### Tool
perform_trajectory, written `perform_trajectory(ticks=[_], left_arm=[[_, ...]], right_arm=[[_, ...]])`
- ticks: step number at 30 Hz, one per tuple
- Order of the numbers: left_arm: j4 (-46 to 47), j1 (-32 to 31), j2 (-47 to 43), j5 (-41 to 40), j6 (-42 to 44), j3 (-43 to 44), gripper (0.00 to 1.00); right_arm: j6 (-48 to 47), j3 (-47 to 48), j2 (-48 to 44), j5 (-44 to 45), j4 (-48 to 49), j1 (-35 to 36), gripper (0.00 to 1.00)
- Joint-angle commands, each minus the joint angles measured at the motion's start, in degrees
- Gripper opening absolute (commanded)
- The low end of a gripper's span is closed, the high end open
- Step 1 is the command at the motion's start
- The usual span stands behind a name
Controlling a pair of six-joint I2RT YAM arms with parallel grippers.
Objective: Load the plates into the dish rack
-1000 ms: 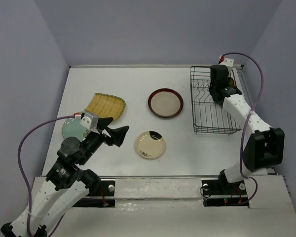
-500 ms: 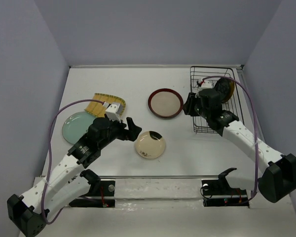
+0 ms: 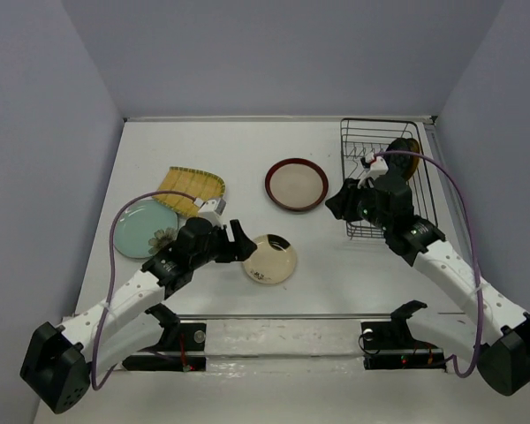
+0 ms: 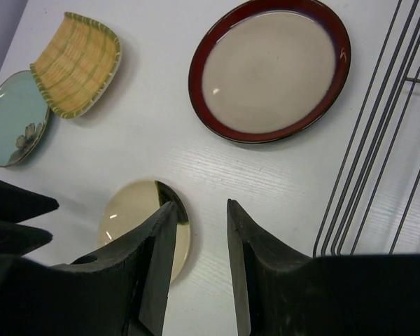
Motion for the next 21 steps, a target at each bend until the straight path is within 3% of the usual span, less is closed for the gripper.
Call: perform_trajectory(ticks=[1, 14, 21], left_arm=[[5.3, 0.19, 0.28, -2.68, -5.57, -4.64, 0.8], [13.73, 0.1, 9.6, -3.3, -7.42, -10.81, 0.72], [19.01, 0.1, 14.35, -1.36, -7.51, -11.43, 0.54]], right_arm=[[0.02, -0.34, -2.08, -3.42, 1.9, 0.51, 0.41], [0.1, -1.57, -2.26, -5.79, 2.69, 0.51, 0.41], [0.45, -1.65, -1.12, -7.11, 3.22, 0.51, 0.41]])
